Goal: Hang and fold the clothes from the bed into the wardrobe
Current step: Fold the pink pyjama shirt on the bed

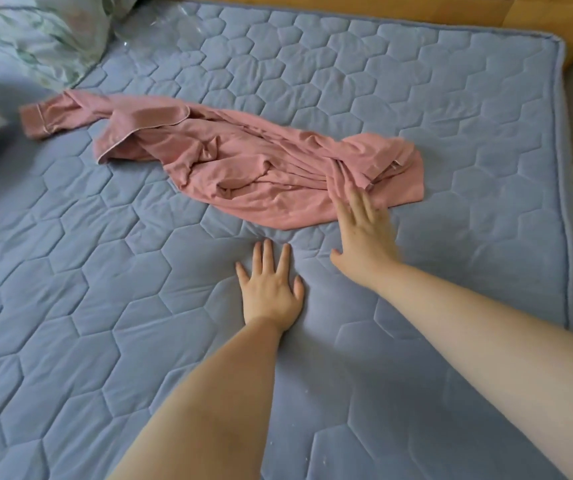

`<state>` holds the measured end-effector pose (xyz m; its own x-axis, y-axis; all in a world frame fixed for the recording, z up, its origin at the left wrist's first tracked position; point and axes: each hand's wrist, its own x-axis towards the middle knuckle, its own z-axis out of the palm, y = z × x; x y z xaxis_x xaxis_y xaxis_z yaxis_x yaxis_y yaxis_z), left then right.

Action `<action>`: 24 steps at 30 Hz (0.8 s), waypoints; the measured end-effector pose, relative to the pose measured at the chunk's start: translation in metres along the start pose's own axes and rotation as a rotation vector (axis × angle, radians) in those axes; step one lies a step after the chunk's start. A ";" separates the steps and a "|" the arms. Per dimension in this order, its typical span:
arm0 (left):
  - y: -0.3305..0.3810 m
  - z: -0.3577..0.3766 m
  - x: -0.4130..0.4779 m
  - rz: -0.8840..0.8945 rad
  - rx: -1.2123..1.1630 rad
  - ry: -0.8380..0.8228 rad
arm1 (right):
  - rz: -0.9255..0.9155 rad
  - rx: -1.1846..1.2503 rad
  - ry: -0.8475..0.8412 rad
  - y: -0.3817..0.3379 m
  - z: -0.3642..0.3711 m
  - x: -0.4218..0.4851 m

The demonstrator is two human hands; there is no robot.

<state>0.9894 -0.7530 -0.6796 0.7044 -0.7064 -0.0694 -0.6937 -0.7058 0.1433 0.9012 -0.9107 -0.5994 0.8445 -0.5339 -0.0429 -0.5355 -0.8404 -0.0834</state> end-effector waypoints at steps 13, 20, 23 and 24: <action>0.001 -0.004 -0.004 0.053 -0.093 0.138 | -0.014 0.022 -0.135 -0.001 -0.007 0.121; -0.002 -0.011 -0.013 0.230 -0.216 0.333 | -0.064 -0.119 -0.079 -0.002 0.007 0.079; -0.003 -0.007 -0.015 0.347 -0.192 0.482 | -0.031 -0.073 -0.064 0.008 0.011 0.046; -0.002 -0.008 -0.014 0.364 -0.167 0.498 | -0.018 -0.043 -0.070 0.012 0.012 0.034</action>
<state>0.9820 -0.7415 -0.6710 0.4416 -0.7618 0.4740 -0.8972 -0.3794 0.2261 0.9235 -0.9372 -0.6137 0.8516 -0.5123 -0.1110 -0.5191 -0.8537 -0.0424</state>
